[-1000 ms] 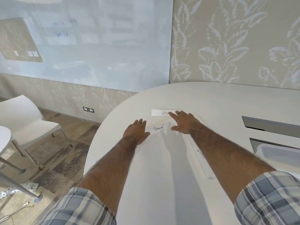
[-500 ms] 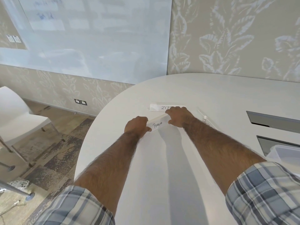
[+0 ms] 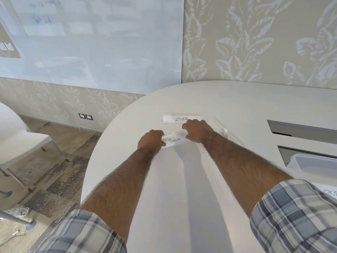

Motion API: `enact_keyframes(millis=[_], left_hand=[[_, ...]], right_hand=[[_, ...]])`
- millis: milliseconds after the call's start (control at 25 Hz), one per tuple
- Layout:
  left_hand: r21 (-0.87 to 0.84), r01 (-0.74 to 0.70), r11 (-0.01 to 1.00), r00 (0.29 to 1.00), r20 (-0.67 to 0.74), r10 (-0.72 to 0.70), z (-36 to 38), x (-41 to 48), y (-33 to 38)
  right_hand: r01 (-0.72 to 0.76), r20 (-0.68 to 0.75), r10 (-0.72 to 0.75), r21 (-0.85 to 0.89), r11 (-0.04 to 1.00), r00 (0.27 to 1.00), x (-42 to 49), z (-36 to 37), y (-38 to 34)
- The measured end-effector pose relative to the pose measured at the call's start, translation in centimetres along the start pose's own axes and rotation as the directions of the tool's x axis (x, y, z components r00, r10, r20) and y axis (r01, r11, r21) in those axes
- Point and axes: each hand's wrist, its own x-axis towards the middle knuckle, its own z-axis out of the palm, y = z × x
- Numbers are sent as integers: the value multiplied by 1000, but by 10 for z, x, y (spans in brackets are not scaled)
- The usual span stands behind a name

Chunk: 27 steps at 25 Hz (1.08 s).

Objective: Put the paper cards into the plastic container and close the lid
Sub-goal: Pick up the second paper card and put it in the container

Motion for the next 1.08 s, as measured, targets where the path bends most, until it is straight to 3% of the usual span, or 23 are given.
enact_keyframes(millis=[200,440,720,1080], left_hand=[[2,-40,999,999,-18,40,-18,-15,9],[21,-104,994,993,-50,105,-50,-38,42],[46,-218,975,972,-81,221,-68,-75,127],[66,-371,926,926,-55,375,-38,-143,260]], right_hand=[[-10,-34,16,177,984,999,-18,-10,-1],[-43,-135,70,191,981,988,-54,-47,19],[-111,-197,145,175,978,970,-131,-85,80],[-248,-211,275,148,957,938,-281,-98,171]])
